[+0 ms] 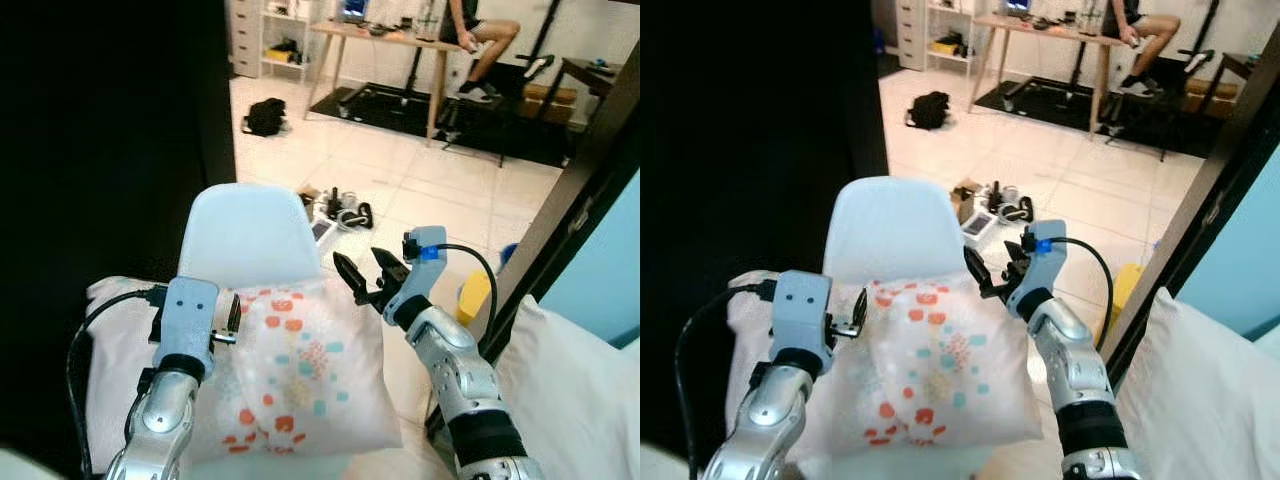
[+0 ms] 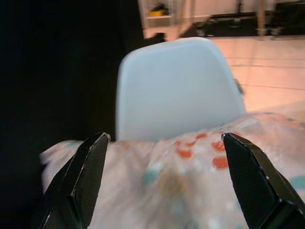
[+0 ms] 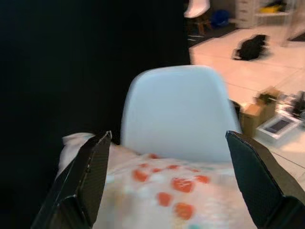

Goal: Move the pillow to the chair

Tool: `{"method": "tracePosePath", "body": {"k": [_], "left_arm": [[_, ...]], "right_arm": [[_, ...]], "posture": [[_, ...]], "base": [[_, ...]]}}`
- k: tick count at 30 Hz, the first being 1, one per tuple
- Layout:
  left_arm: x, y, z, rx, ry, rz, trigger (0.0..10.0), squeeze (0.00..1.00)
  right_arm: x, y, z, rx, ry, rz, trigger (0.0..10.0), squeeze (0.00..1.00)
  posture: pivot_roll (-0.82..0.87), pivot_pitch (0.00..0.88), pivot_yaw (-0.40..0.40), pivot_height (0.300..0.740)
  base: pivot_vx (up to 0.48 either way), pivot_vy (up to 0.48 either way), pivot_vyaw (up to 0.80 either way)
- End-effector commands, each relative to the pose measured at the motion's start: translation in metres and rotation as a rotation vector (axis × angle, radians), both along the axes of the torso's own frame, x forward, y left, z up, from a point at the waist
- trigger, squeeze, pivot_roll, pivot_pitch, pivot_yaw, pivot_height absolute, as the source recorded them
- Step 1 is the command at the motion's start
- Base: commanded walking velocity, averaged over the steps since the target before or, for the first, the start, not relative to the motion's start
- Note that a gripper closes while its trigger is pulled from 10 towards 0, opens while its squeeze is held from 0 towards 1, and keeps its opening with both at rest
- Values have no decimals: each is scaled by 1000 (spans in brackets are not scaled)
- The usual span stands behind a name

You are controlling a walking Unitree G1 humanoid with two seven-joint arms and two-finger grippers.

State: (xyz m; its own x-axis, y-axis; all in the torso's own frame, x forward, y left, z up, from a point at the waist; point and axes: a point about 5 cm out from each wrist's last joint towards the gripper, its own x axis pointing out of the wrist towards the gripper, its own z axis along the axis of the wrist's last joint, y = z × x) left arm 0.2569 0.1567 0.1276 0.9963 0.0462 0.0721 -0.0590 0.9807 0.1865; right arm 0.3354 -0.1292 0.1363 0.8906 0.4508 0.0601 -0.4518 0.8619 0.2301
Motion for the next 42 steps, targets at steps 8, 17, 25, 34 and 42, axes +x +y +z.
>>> {"method": "tracePosePath", "body": {"k": [8,17,25,34,42], "left_arm": [[0,1,-8,7,40,-1,10000,0],[0,2,-9,7,42,-3,10000,0],[1,2,-9,5,39,-1,10000,0],[2,2,-9,3,38,-1,10000,0],[2,1,-8,-13,31,-1,10000,0]], "right_arm": [[-2,0,-4,4,14,-3,10000,0],[-1,0,-4,4,15,-4,10000,0],[-1,0,-4,-8,24,-5,10000,0],[0,1,-5,-27,43,0,10000,0],[1,1,-6,-42,55,5,10000,0]], "posture": [[-13,0,-102,740],[-14,0,-102,740],[-16,0,-106,740],[-18,0,-109,740],[-20,0,-110,740]], "base": [[-480,0,0],[-480,0,0],[-480,0,0],[-480,0,-800],[-300,0,-800]]}}
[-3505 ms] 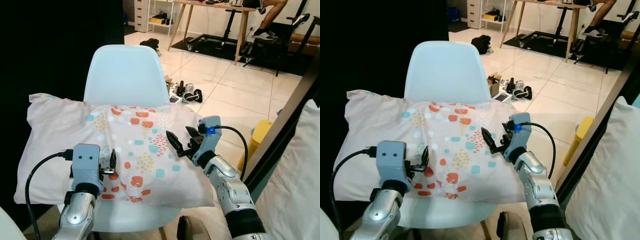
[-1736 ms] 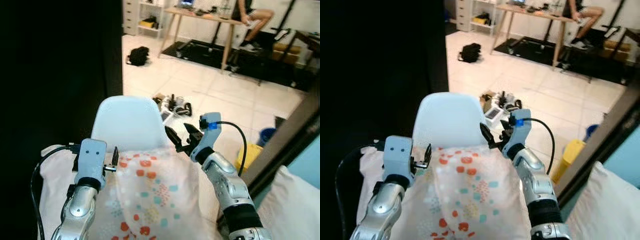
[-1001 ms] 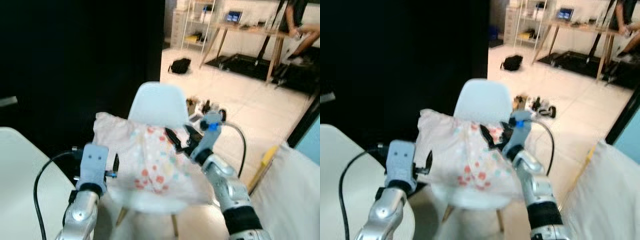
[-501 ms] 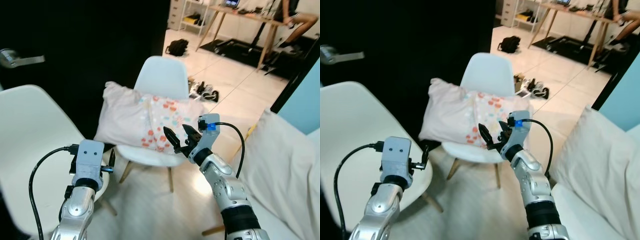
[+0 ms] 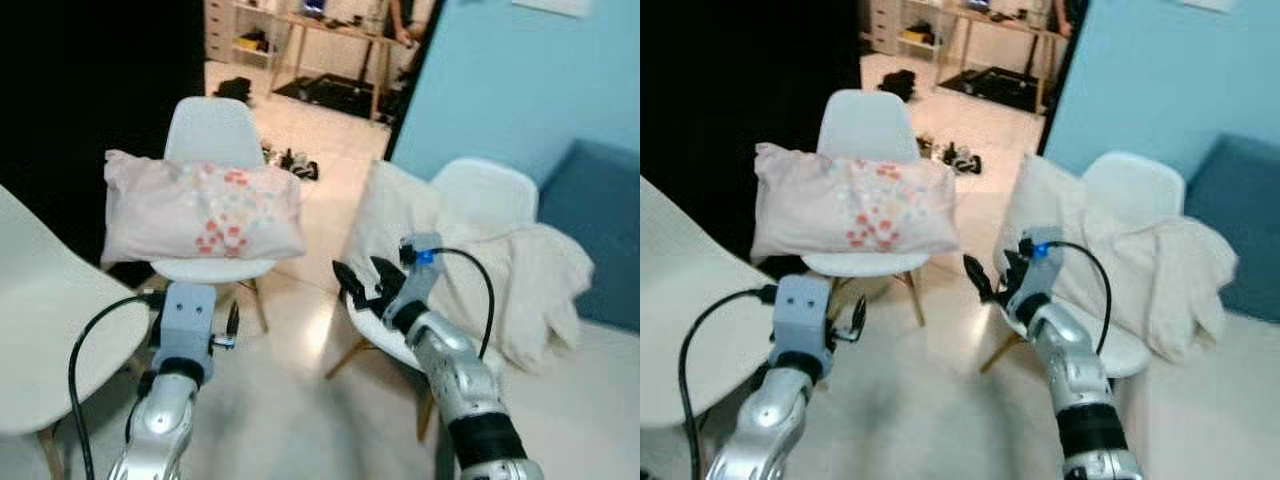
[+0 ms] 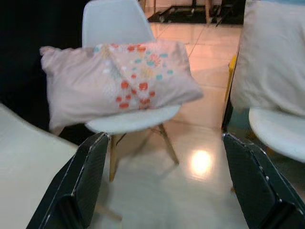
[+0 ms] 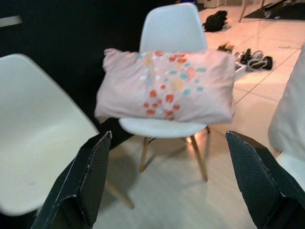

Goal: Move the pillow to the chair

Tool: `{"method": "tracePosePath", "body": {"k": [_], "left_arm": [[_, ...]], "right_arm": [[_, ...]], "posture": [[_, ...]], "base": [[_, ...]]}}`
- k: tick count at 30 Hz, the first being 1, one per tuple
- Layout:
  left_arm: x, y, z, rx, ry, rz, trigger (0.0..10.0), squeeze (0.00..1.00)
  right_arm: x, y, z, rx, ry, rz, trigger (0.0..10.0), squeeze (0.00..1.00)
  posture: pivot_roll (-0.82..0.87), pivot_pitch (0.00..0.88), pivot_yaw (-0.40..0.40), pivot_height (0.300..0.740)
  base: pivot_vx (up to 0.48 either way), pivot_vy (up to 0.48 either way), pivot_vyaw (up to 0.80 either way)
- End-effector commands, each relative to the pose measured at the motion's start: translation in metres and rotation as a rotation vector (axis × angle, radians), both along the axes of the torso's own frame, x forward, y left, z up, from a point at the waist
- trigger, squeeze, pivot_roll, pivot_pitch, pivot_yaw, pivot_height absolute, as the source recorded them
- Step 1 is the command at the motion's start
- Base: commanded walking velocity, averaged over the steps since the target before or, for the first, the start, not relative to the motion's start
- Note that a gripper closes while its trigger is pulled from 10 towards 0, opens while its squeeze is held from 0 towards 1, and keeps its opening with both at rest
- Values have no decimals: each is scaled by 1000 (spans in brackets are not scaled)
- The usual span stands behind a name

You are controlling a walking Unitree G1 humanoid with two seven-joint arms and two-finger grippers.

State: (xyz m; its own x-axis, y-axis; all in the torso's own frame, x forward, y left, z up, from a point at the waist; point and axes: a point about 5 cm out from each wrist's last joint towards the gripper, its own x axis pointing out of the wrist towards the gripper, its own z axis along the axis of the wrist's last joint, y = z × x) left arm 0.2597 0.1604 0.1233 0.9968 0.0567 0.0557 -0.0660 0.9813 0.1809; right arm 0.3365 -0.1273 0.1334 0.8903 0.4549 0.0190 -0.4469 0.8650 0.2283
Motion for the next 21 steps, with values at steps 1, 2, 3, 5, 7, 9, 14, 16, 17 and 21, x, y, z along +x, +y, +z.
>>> {"method": "tracePosePath", "body": {"k": [1,2,3,5,7,9,14,16,17,21], "left_arm": [[-1,-2,-4,-7,15,-11,10000,0],[-1,-2,-4,-7,15,-11,10000,0],[-1,-2,-4,-10,16,-13,10000,0],[-1,-2,-3,-11,16,-13,10000,0],[-1,-2,-3,-14,16,-15,10000,0],[-1,-2,-3,-17,17,-16,10000,0],[-1,-2,-3,-20,17,-16,10000,0],[-1,-2,-3,-23,17,-16,10000,0],[-1,-2,-3,-23,17,-16,10000,0],[0,-2,-3,-24,17,-16,10000,0]], "right_arm": [[0,-1,-3,-21,19,2,10000,0],[0,-1,-3,-21,19,2,10000,0],[0,0,-3,-25,21,3,10000,0],[0,0,-3,-27,22,4,10000,0],[0,0,-3,-29,23,4,10000,0],[0,0,-3,-32,26,5,10000,0],[0,0,-4,-35,30,4,10000,0],[0,0,-4,-35,34,4,10000,0],[0,0,-4,-35,34,4,10000,0],[1,0,-4,-36,37,3,10000,0]], "posture": [[-20,0,-110,740],[-20,0,-110,740],[-21,0,-110,740],[-20,0,-109,740],[-20,0,-109,740],[-20,0,-109,740],[-22,0,-108,740],[-20,0,-110,740],[-20,0,-110,740],[-21,0,-110,740]], "base": [[0,0,-800],[0,0,-800],[0,0,-800],[0,0,-800],[0,0,-800],[0,0,-800],[0,0,-800],[0,0,-800],[0,0,-800],[0,0,-800]]}}
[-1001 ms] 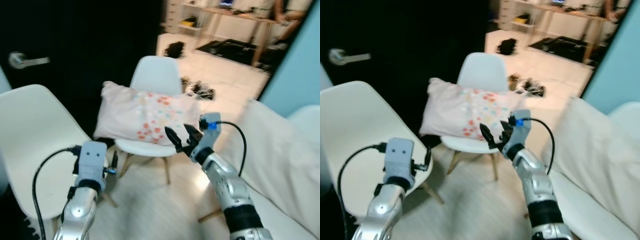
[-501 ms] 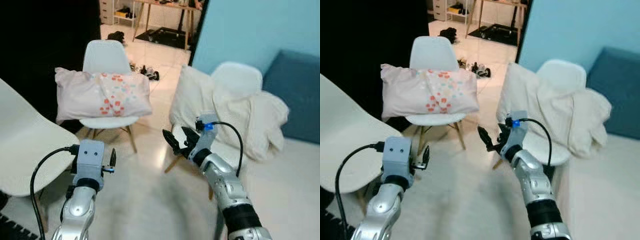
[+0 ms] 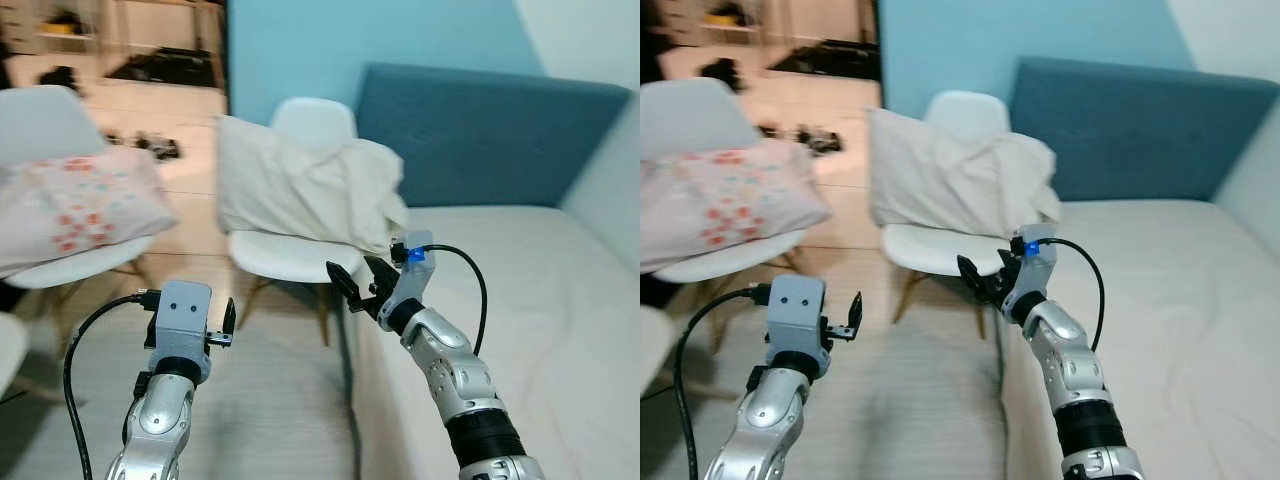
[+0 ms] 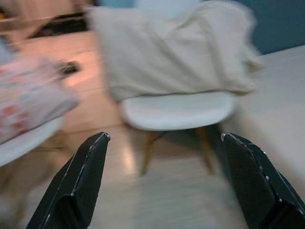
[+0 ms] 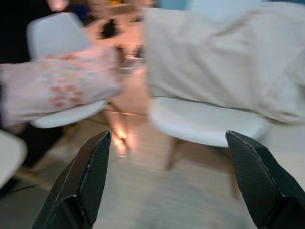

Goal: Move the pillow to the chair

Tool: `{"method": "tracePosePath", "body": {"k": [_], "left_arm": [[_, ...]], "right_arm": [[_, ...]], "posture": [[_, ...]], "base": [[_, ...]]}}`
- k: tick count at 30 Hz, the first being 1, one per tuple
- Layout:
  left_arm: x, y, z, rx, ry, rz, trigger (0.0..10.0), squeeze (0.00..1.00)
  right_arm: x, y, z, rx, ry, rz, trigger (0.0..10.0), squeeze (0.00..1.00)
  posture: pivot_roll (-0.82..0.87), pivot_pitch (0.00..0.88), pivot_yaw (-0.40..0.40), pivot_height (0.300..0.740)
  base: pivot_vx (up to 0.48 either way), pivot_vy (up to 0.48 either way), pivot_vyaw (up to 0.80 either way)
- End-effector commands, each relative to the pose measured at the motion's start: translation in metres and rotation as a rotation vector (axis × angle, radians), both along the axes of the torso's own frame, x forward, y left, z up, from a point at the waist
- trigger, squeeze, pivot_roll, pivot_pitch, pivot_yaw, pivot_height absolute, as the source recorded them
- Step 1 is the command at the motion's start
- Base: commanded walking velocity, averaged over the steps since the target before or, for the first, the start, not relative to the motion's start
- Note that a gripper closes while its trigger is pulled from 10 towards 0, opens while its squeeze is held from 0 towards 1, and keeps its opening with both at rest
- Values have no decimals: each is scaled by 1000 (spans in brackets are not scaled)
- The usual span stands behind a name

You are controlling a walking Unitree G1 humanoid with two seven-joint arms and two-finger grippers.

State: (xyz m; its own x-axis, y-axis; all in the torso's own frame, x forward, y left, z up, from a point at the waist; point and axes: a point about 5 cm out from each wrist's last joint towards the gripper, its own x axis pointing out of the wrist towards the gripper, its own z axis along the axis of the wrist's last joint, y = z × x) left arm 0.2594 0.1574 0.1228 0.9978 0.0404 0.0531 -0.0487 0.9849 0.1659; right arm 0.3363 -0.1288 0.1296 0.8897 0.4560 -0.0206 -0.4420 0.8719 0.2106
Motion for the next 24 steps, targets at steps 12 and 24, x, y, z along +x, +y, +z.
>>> {"method": "tracePosePath", "body": {"k": [12,24], "left_arm": [[1,0,-2,-16,17,-3,10000,0],[0,2,-4,-54,20,1,10000,0]], "right_arm": [[1,1,-1,-8,19,-3,10000,0],[0,0,-3,1,30,-18,10000,0]], "posture": [[-23,0,-110,740],[-24,0,-107,740]], "base": [[0,0,-800],[0,0,-800]]}}
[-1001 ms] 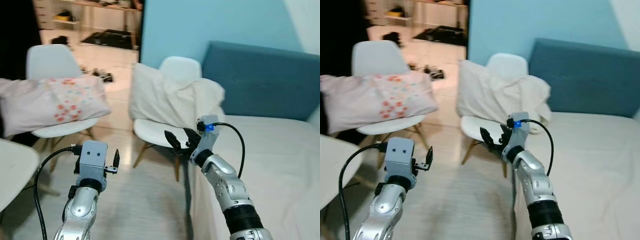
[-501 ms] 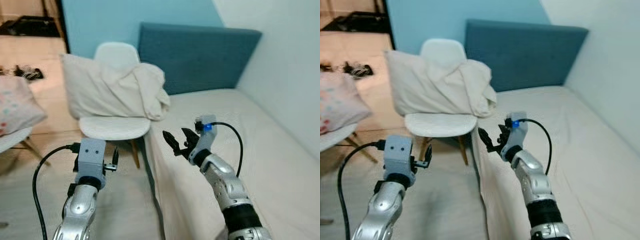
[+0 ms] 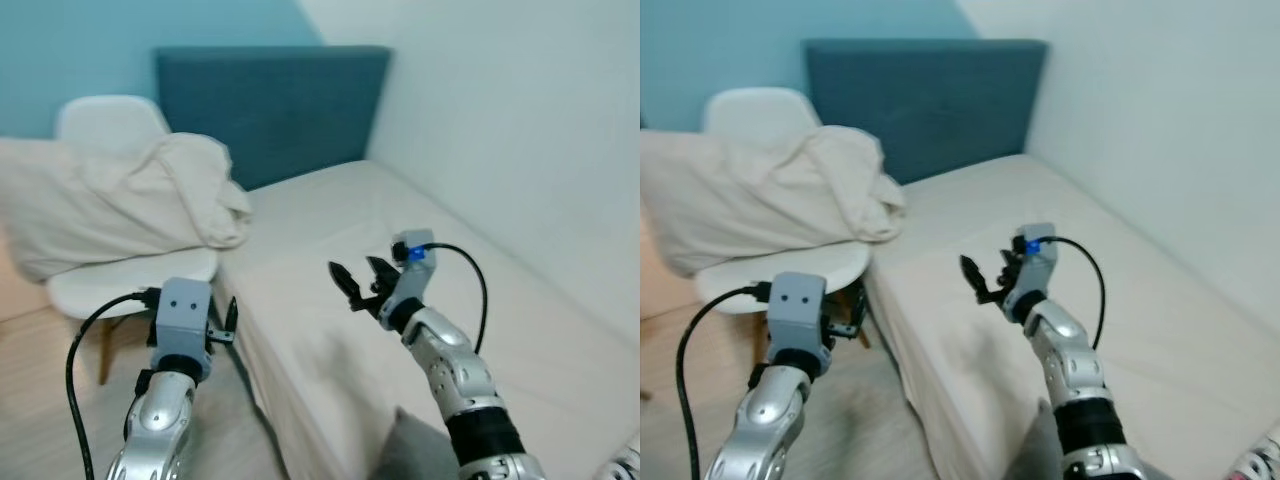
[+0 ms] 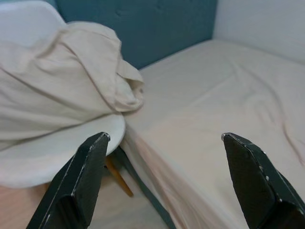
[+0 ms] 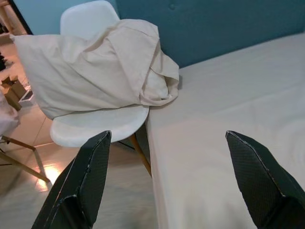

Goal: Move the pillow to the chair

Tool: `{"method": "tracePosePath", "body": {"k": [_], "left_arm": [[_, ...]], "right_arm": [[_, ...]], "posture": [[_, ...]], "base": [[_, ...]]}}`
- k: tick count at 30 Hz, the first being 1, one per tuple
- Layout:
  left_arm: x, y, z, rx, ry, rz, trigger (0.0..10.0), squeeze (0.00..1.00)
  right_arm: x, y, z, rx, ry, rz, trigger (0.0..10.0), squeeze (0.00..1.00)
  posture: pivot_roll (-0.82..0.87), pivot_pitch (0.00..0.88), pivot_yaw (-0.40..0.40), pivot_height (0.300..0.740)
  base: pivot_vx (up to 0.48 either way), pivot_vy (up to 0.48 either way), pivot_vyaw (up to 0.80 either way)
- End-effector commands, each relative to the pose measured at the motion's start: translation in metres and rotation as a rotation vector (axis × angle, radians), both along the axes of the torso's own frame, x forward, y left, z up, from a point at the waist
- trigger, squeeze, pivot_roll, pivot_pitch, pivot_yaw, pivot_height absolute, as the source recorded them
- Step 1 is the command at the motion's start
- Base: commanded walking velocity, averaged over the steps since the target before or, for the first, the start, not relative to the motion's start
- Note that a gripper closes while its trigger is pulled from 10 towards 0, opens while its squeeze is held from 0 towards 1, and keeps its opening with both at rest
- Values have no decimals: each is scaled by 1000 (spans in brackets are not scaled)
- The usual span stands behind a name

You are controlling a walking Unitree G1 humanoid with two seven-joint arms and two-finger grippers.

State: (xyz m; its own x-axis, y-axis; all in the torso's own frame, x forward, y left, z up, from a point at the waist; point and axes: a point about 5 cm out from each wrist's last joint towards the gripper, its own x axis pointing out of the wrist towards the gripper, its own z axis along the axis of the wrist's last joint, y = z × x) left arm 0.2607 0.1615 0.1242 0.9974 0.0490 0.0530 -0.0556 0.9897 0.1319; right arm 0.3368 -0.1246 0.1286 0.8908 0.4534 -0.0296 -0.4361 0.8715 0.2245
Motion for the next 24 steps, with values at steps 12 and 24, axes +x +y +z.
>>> {"method": "tracePosePath", "body": {"k": [12,24], "left_arm": [[-2,-1,-6,-36,26,-7,10000,0],[-1,0,-6,-45,30,-6,10000,0]], "right_arm": [[-1,-4,-3,-4,18,-15,10000,0],[-1,-4,-3,-2,20,-14,10000,0]], "posture": [[-25,0,-103,740],[-24,0,-105,740]], "base": [[0,0,-800],[0,37,-800]]}}
